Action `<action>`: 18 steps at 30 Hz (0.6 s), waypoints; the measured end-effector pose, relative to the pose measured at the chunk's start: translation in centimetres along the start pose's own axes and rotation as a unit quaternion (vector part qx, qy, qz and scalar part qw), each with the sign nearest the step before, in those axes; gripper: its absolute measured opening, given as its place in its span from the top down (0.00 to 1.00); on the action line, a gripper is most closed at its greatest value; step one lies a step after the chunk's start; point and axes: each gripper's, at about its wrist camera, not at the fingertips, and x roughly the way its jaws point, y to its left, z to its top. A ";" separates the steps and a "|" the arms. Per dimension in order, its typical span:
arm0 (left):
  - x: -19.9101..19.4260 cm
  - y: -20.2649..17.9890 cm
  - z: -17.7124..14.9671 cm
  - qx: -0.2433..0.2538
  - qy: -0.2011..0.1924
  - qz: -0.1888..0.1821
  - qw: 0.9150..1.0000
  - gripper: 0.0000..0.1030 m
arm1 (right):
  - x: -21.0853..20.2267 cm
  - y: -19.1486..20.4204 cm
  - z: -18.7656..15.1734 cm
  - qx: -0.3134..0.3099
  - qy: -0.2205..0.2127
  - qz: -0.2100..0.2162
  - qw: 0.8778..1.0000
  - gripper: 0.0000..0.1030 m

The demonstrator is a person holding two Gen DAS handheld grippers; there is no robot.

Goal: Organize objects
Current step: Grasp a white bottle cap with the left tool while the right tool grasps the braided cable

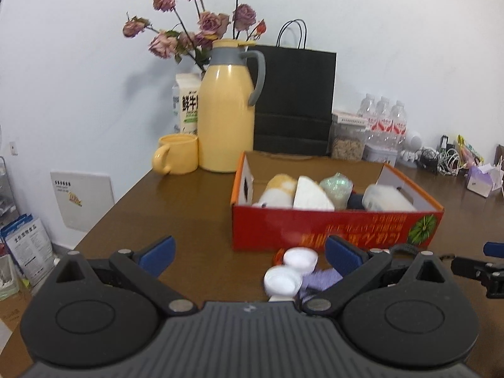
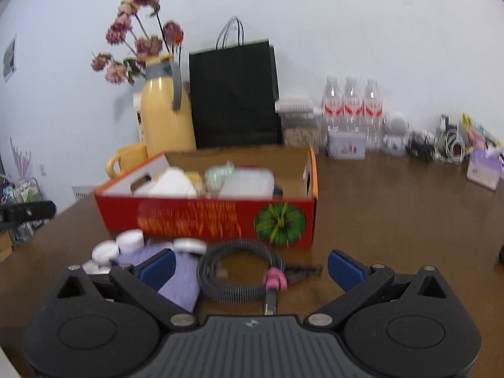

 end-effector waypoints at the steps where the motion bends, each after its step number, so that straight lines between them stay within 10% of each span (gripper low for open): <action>1: -0.2 0.1 -0.2 0.001 0.002 0.000 1.000 0.00 | 0.1 0.1 -0.4 -0.002 0.007 0.000 1.000 0.00; 18: -0.2 0.9 -1.2 0.001 0.017 0.005 1.000 0.00 | 8.4 1.5 0.8 -0.098 0.116 0.002 0.988 0.00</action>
